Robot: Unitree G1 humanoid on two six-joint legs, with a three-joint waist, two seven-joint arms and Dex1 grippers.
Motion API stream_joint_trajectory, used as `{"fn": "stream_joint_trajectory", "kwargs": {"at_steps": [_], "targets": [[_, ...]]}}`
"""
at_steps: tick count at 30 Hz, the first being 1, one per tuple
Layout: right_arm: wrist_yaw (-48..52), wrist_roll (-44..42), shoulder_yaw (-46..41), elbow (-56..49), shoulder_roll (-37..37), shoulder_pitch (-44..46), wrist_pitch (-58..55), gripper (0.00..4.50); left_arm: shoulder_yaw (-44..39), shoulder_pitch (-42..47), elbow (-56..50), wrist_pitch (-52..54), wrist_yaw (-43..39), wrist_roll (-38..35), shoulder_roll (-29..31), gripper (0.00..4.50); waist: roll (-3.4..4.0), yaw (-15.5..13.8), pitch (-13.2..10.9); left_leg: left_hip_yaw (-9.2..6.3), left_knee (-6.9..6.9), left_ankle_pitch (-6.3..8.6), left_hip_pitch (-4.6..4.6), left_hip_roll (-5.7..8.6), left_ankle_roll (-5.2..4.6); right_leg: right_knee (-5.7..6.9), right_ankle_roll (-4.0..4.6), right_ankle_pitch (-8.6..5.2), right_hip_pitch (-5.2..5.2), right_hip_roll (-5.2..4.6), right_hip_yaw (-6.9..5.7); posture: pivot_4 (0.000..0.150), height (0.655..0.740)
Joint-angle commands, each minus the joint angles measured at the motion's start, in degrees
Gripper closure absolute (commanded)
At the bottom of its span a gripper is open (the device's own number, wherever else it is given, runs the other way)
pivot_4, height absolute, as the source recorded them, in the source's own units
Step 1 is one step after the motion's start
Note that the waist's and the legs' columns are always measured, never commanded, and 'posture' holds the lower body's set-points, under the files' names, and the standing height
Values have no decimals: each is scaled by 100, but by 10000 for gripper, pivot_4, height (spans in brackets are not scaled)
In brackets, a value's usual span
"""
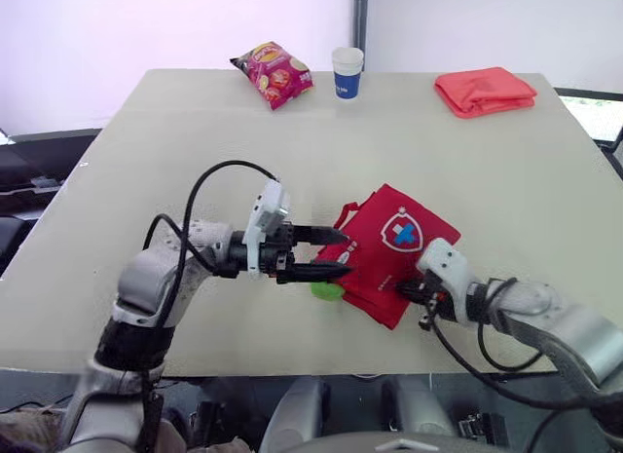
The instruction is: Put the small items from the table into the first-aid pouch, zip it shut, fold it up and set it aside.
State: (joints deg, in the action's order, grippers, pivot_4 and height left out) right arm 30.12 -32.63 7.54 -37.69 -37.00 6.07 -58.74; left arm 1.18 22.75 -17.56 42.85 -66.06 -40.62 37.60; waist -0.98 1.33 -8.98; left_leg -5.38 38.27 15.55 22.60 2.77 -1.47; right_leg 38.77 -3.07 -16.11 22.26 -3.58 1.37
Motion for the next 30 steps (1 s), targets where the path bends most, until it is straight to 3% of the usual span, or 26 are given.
{"fn": "stream_joint_trajectory", "kwargs": {"at_steps": [1,2,3,4,7,9,14,22,29,30], "targets": [[81,-1935,-1996,-680,216,-503,-309,37142,-423,-112,-384,99,349,-304,32,8722,15,-53,-9,5,3,0,5,3,0,0,0,1,3,-3,6,1500,7400],[-69,-2412,-2418,-792,182,-638,-426,33112,-525,-133,-402,110,400,-378,45,5895,19,-65,-12,8,3,0,5,8,0,1,-1,1,4,-9,8,1500,7400],[-294,-2872,-2738,-860,130,-749,-512,26200,-630,-145,-399,161,414,-480,82,1334,19,-68,-12,10,4,0,7,11,0,1,-2,2,5,-13,8,1500,7400],[-483,-3231,-2984,-898,71,-855,-584,22538,-690,-165,-416,203,429,-552,120,0,19,-69,-12,8,4,0,7,10,0,0,-1,2,4,-13,6,1500,7400],[-1169,-4342,-3738,-728,-223,-1452,-628,9343,-775,-203,-648,260,664,-606,178,0,20,-74,-14,4,-5,0,7,9,0,-4,1,0,4,-16,5,1500,7400],[-1988,-4801,-3767,-409,-294,-1599,-628,332,-873,-231,-775,367,711,-745,295,0,20,-58,-14,7,-5,0,9,6,-1,-5,1,0,5,-26,6,1500,7400],[-3876,-6051,-2690,312,43,-1213,-180,332,-1240,-571,-944,461,415,-1043,819,0,28,31,-22,26,-7,0,-2,-4,0,5,3,0,8,-17,20,1500,7400],[-4616,-7016,-1600,1425,347,-305,251,332,-1497,-1084,-1238,371,616,-1204,1010,0,37,40,-33,34,-5,0,13,3,-1,4,1,0,21,-4,24,1500,7400],[-4970,-6710,-948,1909,537,424,324,332,-1554,-1348,-1474,196,1152,-1135,800,0,38,58,-35,33,-6,0,13,1,-1,5,2,0,24,-2,25,1500,7400],[-5079,-6623,-913,1990,587,497,376,2754,-1543,-1367,-1497,171,1211,-1120,779,0,38,62,-35,34,-7,0,13,1,-1,6,2,0,24,-2,26,1500,7400]]}}
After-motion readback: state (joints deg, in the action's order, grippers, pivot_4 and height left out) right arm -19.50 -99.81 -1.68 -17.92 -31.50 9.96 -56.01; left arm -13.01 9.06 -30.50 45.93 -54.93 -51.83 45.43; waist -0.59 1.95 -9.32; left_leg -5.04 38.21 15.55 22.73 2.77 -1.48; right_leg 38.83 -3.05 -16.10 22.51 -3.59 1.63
